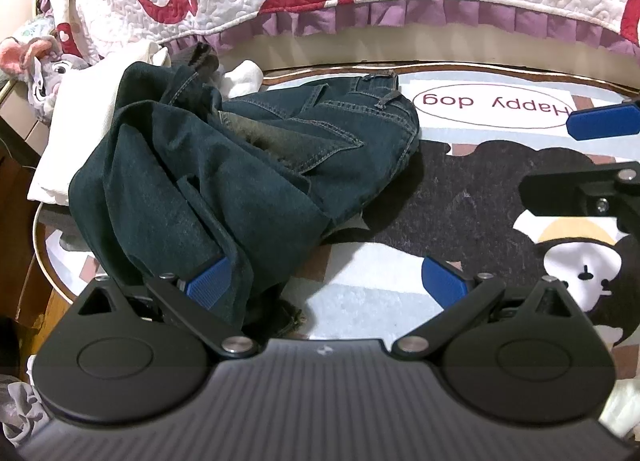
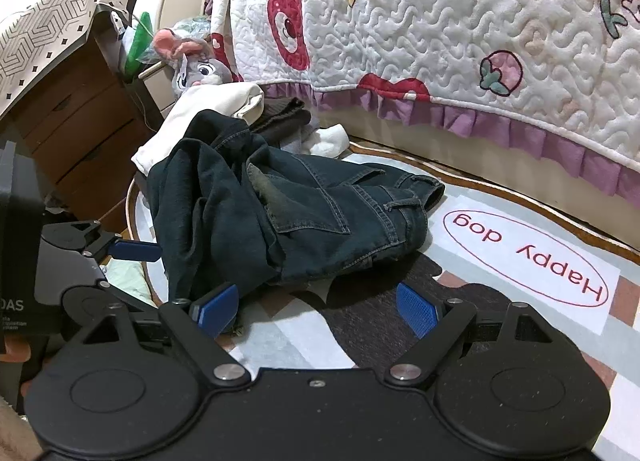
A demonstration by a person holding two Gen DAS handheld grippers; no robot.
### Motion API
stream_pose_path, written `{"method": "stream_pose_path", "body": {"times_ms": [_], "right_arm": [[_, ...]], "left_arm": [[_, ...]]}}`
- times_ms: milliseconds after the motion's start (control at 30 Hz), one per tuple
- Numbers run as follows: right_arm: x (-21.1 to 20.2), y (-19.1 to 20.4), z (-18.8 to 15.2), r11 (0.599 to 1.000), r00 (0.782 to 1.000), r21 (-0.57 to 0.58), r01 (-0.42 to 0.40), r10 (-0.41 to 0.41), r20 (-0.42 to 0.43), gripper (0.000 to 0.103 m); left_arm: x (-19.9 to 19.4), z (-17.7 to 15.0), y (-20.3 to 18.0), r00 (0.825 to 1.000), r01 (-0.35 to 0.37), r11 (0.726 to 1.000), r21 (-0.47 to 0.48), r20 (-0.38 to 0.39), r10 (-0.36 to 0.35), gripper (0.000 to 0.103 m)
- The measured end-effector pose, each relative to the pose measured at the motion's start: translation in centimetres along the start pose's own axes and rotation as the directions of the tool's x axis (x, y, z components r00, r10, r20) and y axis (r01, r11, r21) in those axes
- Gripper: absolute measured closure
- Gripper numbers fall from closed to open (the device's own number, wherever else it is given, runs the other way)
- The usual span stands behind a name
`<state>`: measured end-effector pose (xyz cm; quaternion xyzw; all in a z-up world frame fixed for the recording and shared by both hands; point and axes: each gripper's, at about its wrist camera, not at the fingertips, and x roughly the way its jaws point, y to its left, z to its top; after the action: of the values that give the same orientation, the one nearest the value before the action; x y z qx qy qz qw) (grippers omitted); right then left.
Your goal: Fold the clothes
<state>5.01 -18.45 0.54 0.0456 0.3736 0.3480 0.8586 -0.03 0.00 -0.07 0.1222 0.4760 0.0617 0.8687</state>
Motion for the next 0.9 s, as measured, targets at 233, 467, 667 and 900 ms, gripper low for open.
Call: {"method": "stream_pose_path", "body": {"times_ms": [233, 467, 667, 900], "right_arm": [[0.2, 0.0, 0.0, 1.0, 1.0, -0.001, 0.006, -0.006, 0.01, 0.014], [0.4, -0.2, 0.0, 1.0, 1.0, 0.002, 0.015, -0.015, -0.006, 0.014], [0.6, -0.4, -0.1, 1.0, 1.0, 0.012, 0.022, -0.022, -0.015, 0.014], [0.6, -0.4, -0.2, 1.0, 0.999, 0.013, 0.027, -0.026, -0.019, 0.013]], "left_arm": [[0.4, -0.1, 0.0, 1.0, 0.012, 1.0, -0.01, -0.02, -0.012, 0.0], [0.7, -0.2, 0.7, 0.999, 0.053, 0.998, -0.033, -0.008, -0.054, 0.0], [0.5, -0.2, 1.1, 0.998, 0.057, 0.997, -0.056, 0.013, -0.056, 0.0], [0.5, -0.2, 1.3, 0.998, 0.065, 0.996, -0.061, 0.014, -0.065, 0.0]]}}
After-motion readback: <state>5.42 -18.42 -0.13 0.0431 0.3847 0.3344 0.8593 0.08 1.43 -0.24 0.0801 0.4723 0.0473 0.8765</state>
